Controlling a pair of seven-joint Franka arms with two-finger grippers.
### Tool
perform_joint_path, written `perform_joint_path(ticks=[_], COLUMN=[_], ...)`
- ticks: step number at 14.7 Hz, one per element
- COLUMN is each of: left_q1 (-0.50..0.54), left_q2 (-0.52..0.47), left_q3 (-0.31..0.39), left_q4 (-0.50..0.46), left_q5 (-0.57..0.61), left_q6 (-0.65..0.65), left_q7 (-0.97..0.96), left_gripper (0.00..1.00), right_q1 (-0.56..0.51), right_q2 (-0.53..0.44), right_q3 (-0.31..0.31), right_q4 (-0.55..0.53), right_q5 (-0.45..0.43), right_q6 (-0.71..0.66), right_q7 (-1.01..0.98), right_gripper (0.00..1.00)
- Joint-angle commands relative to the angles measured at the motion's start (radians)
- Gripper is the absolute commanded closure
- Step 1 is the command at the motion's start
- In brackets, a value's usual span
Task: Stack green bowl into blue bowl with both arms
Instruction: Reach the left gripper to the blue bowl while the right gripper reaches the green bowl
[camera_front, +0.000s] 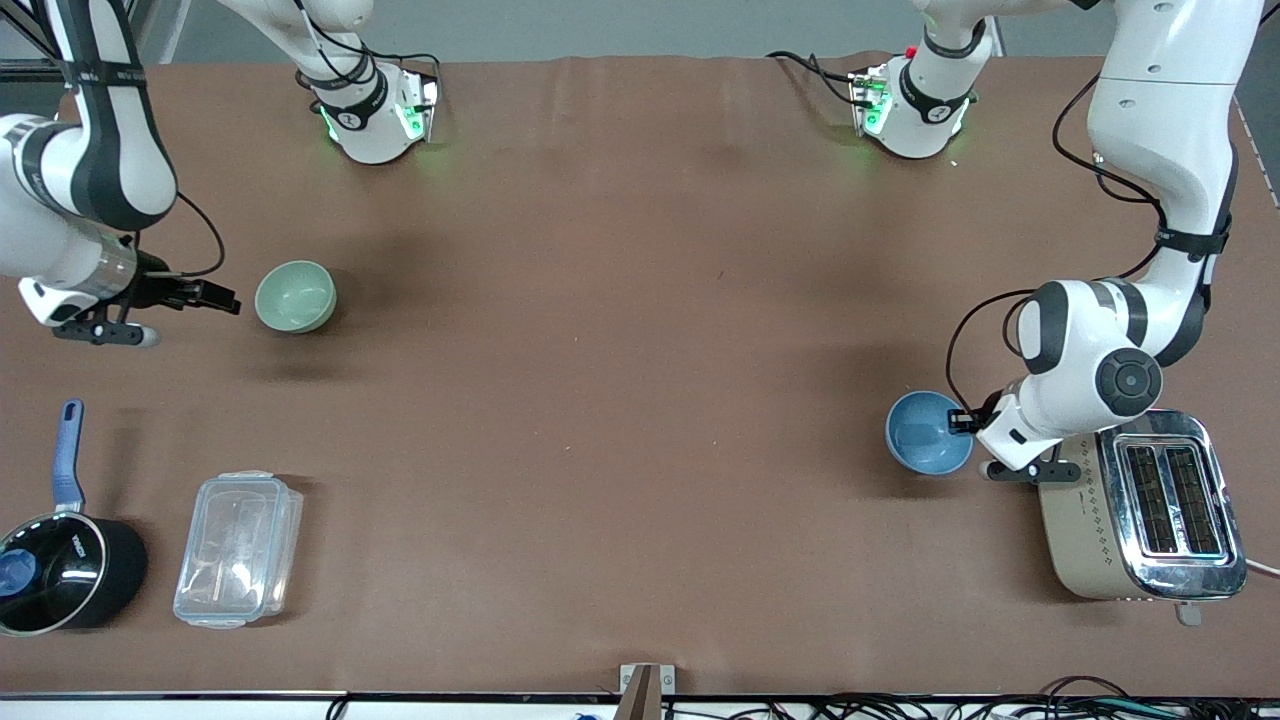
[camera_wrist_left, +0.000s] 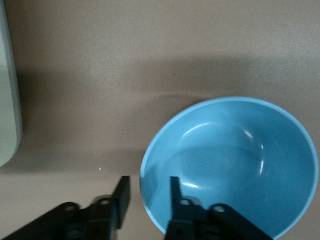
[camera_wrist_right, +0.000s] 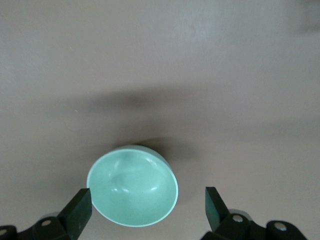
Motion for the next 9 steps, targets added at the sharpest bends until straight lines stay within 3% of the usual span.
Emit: perform_joint_path(ticks=[1,2,4,7,9], left_q1=[0.004,0.004,0.004,0.002,-0.01], left_q2=[0.009,0.011,0.016,0.002,-0.049], left_q3=[-0.002,-0.002,-0.002,-0.003,-0.018], left_q4=[0.009,0.009,0.017,0.038,0.04], left_q5=[0.018,0.018,0.018,0.018,0.016], left_q6=[0.004,0.004,0.002,-0.007,-0.032], left_q7=[0.009,0.009,0.009,0.008,-0.011], left_gripper=[0.86,0.87,1.0,1.0,1.0], right_q1=[-0.051,-0.065,-0.093,-0.123,-0.146], right_q2=[0.039,0.063,0.114,0.181,0.233], right_q3=[0.015,0.015,0.016,0.015,0.016], right_q4=[-0.018,-0.018,-0.021,-0.041,-0.047], right_q5=[-0.004,-0.004,0.002,0.118,0.144], right_q6=[0.009,0.009,0.009,0.009,0.01], right_q7=[-0.017,-0.02,-0.072,-0.219,-0.29], right_gripper=[0.01,0.01,0.03,0.03,0.06])
